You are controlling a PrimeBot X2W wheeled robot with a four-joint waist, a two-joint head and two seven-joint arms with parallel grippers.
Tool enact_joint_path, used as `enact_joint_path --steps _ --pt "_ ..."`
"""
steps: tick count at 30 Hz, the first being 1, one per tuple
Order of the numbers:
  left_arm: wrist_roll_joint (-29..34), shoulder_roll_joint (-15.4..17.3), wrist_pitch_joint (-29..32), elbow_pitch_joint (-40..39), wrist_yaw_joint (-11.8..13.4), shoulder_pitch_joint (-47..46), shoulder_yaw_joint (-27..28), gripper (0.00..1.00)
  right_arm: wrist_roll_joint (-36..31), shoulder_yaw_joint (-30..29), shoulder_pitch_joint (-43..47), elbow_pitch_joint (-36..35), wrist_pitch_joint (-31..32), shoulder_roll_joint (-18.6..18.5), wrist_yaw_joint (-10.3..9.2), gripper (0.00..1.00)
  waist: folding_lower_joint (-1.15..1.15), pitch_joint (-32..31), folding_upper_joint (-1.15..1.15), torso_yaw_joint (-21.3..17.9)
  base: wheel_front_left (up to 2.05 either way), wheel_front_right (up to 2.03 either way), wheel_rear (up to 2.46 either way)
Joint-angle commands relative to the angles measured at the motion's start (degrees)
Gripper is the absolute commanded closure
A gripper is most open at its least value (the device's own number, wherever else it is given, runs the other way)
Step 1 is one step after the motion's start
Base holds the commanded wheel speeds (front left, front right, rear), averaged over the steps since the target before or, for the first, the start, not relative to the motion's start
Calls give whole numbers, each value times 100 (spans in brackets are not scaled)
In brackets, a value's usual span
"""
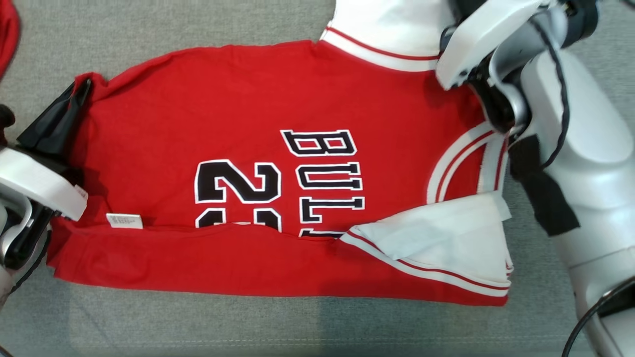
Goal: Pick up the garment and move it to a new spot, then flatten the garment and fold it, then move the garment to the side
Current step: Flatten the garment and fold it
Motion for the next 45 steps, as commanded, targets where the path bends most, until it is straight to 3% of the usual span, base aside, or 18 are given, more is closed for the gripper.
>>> enact_joint_path --steps 1,8,17,32,45 --pt "-50 360 -27 6 -23 59 308 100 141 176 265 -307 42 127 -1 100 0 -128 0 -118 0 0 0" --pt "-2 355 -27 61 -23 307 722 100 403 389 751 -871 150 127 -1 100 0 -389 0 -246 0 0 0" --pt "-23 280 -27 191 -23 678 871 100 705 555 1419 -1551 450 127 -1 100 0 -733 0 -324 0 0 0" --pt "61 330 -27 393 -23 1096 966 100 642 55 2884 -2831 1238 127 -1 100 0 -1117 0 -632 0 0 0" --pt "159 415 -27 386 -23 1677 932 100 836 -45 3657 -3505 1395 119 -1 100 0 -1429 0 -620 0 0 0"
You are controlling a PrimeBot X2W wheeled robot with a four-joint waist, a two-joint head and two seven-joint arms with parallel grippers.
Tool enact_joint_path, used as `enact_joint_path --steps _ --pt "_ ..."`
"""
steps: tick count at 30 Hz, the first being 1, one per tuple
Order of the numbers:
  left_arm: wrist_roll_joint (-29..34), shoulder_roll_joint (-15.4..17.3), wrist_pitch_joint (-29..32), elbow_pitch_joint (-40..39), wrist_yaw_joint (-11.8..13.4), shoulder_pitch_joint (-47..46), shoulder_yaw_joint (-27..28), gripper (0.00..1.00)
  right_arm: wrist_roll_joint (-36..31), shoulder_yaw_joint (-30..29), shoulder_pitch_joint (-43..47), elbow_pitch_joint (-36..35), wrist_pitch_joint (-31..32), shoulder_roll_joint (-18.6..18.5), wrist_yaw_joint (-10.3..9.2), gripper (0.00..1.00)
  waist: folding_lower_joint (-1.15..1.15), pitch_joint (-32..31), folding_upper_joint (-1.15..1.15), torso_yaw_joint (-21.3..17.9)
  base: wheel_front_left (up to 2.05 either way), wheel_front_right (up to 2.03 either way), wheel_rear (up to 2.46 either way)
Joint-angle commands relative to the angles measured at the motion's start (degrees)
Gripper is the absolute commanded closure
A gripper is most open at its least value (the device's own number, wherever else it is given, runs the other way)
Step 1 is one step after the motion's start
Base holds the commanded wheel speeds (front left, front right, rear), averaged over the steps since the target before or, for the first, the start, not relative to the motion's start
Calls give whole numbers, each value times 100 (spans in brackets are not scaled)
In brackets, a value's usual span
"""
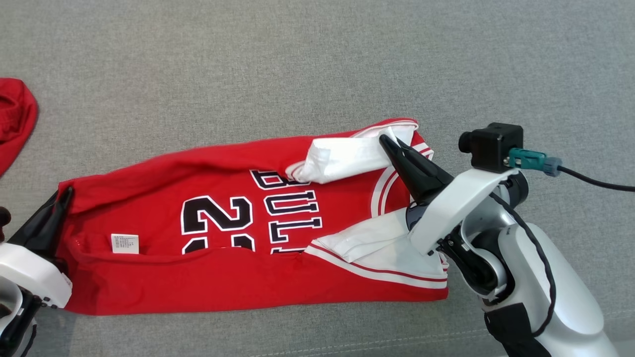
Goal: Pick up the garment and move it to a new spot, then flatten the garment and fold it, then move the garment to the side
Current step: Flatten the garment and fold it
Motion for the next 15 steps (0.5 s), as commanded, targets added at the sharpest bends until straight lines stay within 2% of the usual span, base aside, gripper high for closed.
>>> enact_joint_path --steps 1,9,15 --pt "32 340 -28 -10 -23 -49 305 100 31 7 134 -241 17 63 -1 100 0 -36 0 6 0 0 0" --pt "301 231 -28 127 -23 81 633 100 266 -89 496 -510 147 -27 -1 100 0 -171 0 -21 0 0 0" --pt "391 189 -28 214 -23 221 681 100 470 19 721 -706 240 -60 -1 100 0 -193 0 -62 0 0 0"
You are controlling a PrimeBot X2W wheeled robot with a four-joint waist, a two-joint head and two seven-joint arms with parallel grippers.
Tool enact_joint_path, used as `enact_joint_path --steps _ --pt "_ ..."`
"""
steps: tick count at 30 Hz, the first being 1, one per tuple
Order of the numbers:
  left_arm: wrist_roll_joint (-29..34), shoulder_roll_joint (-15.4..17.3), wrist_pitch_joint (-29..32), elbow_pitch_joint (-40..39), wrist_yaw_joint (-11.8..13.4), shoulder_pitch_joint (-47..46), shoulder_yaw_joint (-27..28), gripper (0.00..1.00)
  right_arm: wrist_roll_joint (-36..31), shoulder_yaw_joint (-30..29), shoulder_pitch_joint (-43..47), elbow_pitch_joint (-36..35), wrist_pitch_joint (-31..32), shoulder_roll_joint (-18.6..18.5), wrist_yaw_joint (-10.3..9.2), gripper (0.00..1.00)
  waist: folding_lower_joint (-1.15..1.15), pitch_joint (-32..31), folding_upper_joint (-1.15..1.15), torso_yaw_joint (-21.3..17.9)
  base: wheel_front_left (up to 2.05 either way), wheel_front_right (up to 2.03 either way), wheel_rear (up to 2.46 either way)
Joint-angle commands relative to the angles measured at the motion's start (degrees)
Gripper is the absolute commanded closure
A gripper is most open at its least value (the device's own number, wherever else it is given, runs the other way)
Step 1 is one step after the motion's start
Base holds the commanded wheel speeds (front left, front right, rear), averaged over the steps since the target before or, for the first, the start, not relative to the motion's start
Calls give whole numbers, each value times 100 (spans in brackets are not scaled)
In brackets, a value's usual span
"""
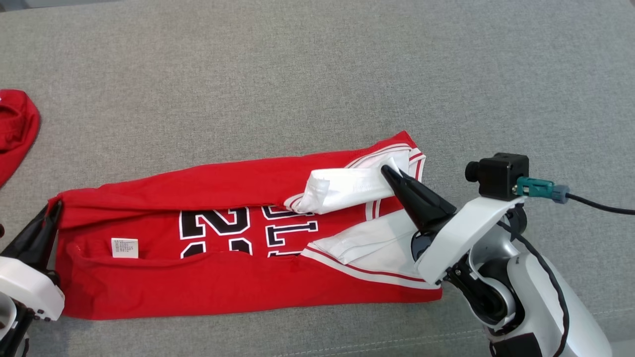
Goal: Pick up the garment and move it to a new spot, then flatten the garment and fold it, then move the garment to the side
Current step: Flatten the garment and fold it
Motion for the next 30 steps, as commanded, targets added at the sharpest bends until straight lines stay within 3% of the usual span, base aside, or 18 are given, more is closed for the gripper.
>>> enact_joint_path --steps 1,8,9,10,11,12,19,30 --pt "43 285 -29 -33 -23 -53 278 100 37 111 60 -200 37 0 -1 100 0 -6 0 -1 0 0 0" --pt "117 192 -29 29 -23 12 323 100 106 10 323 -273 124 -123 -1 100 0 -81 0 6 0 0 0" --pt "124 173 -29 59 -23 24 338 85 123 -16 366 -262 152 -121 -1 100 0 -91 0 7 0 0 0" --pt "127 153 -29 95 -23 34 349 54 126 -25 397 -257 173 -119 -1 59 0 -101 0 5 0 0 0" --pt "145 140 -29 145 -23 35 374 12 162 -26 428 -258 192 -106 -1 11 0 -111 0 4 0 0 0" --pt "174 131 -29 227 -23 40 404 0 217 -25 462 -261 221 -88 -1 0 0 -126 0 4 0 0 0" --pt "648 -68 -29 731 -23 80 796 0 373 -360 789 -440 198 -248 -1 0 0 -372 0 67 0 0 0" --pt "1142 -835 -29 410 -23 474 1363 0 485 -612 1148 -187 -153 -387 -1 0 0 -916 0 161 0 0 0"
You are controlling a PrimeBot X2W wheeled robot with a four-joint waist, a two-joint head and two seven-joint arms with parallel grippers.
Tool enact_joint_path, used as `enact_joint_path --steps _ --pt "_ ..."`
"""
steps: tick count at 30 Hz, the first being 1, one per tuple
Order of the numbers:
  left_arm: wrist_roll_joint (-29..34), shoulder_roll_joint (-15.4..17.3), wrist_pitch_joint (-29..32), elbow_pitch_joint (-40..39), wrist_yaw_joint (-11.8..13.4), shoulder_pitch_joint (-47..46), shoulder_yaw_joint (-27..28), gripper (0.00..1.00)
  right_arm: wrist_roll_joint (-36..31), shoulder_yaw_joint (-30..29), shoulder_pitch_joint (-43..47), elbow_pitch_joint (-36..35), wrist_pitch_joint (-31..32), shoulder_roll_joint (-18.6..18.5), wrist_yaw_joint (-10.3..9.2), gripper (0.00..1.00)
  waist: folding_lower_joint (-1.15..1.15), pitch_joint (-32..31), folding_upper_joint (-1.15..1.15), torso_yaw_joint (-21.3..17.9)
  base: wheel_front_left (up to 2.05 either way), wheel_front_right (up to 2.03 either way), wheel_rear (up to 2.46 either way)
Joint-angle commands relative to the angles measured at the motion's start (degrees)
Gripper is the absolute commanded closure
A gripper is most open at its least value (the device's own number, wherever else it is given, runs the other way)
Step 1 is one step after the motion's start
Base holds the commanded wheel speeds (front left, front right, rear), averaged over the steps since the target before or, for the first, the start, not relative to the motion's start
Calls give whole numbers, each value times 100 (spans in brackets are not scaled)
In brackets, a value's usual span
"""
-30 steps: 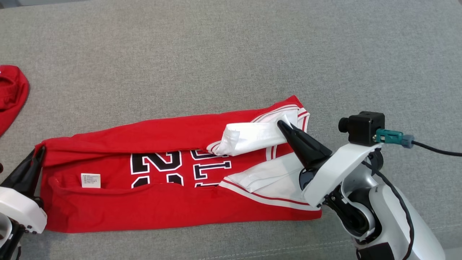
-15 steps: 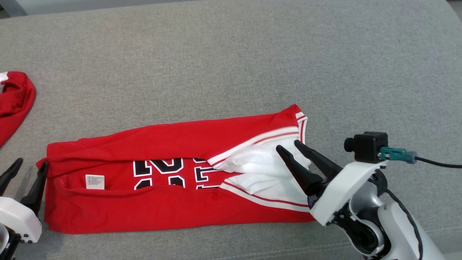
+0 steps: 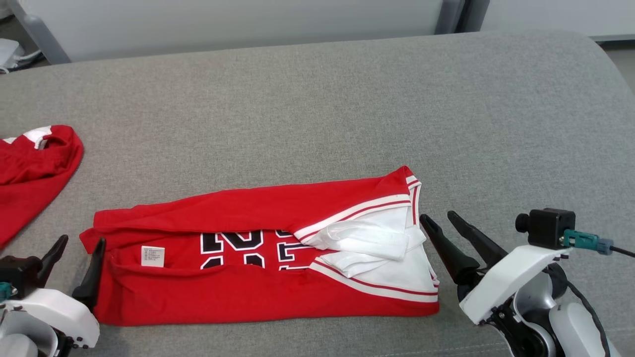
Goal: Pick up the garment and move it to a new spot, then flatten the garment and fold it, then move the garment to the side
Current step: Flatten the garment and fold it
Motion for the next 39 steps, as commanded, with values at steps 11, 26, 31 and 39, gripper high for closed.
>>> enact_joint_path --steps 11,26,31,39 --pt "248 -365 -34 -304 -22 409 722 0 43 265 97 517 -846 -128 0 0 0 -479 -1 111 0 0 0" --pt "431 -771 -34 -813 -22 910 1146 0 -114 647 -149 1544 -1905 76 0 0 0 -553 -1 194 0 0 0" --pt "398 -855 -34 -983 -22 1077 1236 0 -74 686 -241 1855 -2111 118 0 0 0 -543 -1 228 0 0 0" --pt "391 -871 -34 -1335 -22 1217 1261 0 -169 535 -416 2440 -2378 225 0 0 0 -391 -1 408 0 0 0"
